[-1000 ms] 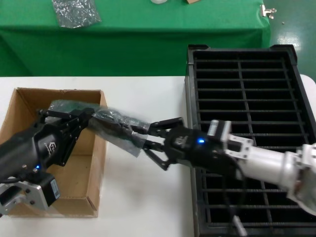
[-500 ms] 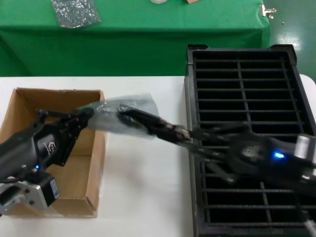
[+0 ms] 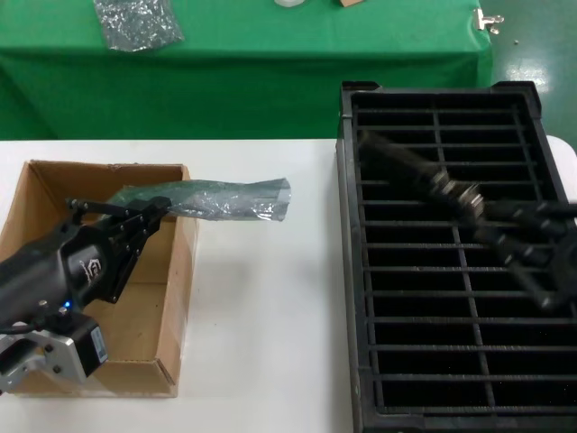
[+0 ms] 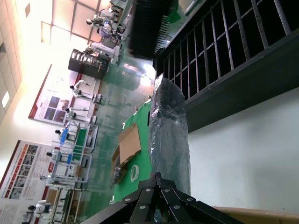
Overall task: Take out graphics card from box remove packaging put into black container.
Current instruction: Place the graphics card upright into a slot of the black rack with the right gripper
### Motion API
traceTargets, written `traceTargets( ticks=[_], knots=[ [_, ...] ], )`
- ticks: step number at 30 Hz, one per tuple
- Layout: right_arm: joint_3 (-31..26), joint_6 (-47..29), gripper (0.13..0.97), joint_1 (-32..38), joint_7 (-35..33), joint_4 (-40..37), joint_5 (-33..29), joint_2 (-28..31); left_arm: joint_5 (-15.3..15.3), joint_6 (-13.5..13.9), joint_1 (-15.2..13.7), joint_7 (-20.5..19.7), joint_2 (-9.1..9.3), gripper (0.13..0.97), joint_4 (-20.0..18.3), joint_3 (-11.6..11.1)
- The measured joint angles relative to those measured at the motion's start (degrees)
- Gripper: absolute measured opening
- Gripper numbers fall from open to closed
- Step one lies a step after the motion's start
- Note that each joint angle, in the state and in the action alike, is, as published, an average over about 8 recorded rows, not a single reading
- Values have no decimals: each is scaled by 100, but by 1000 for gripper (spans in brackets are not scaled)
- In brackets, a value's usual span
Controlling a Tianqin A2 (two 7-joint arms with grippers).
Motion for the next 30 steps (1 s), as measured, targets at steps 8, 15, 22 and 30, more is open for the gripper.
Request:
traceTargets(
  ticks=[8,15,22,30],
  knots=[
    [408,583,188,-190,-131,27,101,-282,0,0,0,0,0,139,0,0],
    [425,619,188,-196,-140,22,107,-306,0,0,0,0,0,139,0,0],
    [425,619,188,-196,-140,22,107,-307,0,0,0,0,0,139,0,0],
    [152,763,188,-37,-66,80,-144,-340,0,0,0,0,0,139,0,0]
  ],
)
